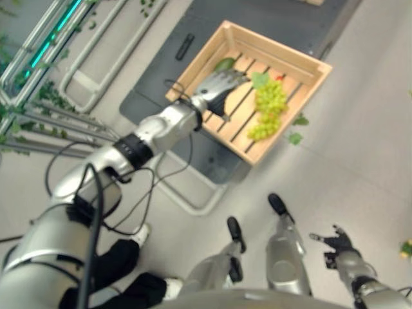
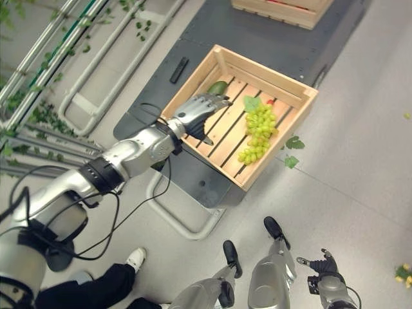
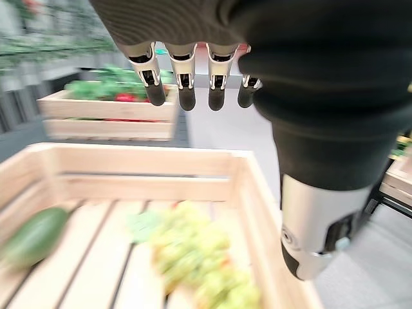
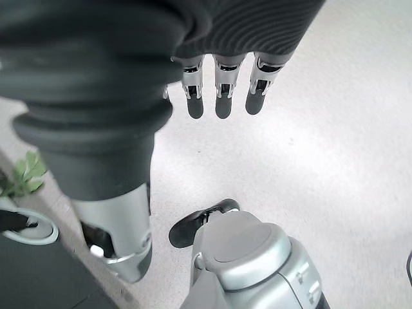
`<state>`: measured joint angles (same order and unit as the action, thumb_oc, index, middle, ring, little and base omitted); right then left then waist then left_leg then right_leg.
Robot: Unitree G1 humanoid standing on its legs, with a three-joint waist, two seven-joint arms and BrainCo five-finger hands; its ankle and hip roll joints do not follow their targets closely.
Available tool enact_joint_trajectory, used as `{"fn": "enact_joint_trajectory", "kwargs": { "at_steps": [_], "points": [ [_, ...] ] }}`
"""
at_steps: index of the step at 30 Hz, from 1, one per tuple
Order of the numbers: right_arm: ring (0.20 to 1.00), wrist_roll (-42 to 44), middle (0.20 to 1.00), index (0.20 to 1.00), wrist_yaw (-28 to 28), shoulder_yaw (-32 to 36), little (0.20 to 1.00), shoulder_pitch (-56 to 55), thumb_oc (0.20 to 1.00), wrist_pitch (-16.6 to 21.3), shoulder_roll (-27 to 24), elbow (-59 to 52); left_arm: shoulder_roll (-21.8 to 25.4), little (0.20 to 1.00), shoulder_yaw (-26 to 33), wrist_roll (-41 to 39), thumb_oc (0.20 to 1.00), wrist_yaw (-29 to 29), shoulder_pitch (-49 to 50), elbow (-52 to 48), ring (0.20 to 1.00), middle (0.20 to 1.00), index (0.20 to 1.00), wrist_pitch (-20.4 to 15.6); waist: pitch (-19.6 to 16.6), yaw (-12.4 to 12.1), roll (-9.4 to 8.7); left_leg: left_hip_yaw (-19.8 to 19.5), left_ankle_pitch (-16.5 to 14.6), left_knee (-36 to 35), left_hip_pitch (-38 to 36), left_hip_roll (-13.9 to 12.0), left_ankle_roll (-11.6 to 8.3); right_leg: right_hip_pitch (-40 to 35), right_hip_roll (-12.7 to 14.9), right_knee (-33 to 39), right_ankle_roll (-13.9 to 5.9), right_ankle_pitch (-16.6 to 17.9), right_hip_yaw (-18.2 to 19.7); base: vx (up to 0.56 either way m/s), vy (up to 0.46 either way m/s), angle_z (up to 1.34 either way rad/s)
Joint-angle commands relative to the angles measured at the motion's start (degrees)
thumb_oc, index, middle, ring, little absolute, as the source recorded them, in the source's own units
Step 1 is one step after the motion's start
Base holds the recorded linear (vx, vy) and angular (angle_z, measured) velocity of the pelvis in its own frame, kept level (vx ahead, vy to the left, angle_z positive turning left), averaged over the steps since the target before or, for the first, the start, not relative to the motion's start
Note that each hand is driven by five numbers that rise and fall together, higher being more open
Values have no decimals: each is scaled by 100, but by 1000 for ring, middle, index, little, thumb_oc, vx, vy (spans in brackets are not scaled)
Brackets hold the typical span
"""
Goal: Pick up the fruits from the basket on one side to the basket on the other side
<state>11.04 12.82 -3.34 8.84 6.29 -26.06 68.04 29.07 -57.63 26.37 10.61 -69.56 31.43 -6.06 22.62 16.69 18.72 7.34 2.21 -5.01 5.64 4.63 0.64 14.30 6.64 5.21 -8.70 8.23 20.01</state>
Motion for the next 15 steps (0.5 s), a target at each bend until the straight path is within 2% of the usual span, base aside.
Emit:
{"fn": "enact_joint_trajectory", "kwargs": {
  "at_steps": [1, 9, 15],
  "points": [
    [1000, 245, 1000, 1000, 153, 52, 1000, -317, 1000, 89, -312, 87, -192, 1000, 131, 291, 1000, 177, -483, 605, 1000, 1000, 1000, -73, -253, 161, 3, -89, -721, 973, 495, -15, -216, -56, -68, -96, -127, -531, 46, 25, 45, -59],
    [1000, 372, 1000, 1000, 307, 160, 1000, -436, 1000, 161, -282, 118, -772, 1000, -94, 590, 1000, 191, -521, 1347, 1000, 1000, 1000, -43, -68, 588, 205, 254, -882, 1171, 601, 54, -192, 171, -11, -134, -209, -415, 390, 39, 55, -31],
    [1000, 410, 1000, 1000, 417, 132, 1000, -398, 1000, 215, -285, 69, -960, 1000, -145, 754, 1000, 318, -483, 1972, 1000, 1000, 1000, 40, 73, 751, 259, 414, -974, 1311, 711, 78, -182, 318, 0, -184, -244, -374, 547, 27, 31, -23]
  ]
}}
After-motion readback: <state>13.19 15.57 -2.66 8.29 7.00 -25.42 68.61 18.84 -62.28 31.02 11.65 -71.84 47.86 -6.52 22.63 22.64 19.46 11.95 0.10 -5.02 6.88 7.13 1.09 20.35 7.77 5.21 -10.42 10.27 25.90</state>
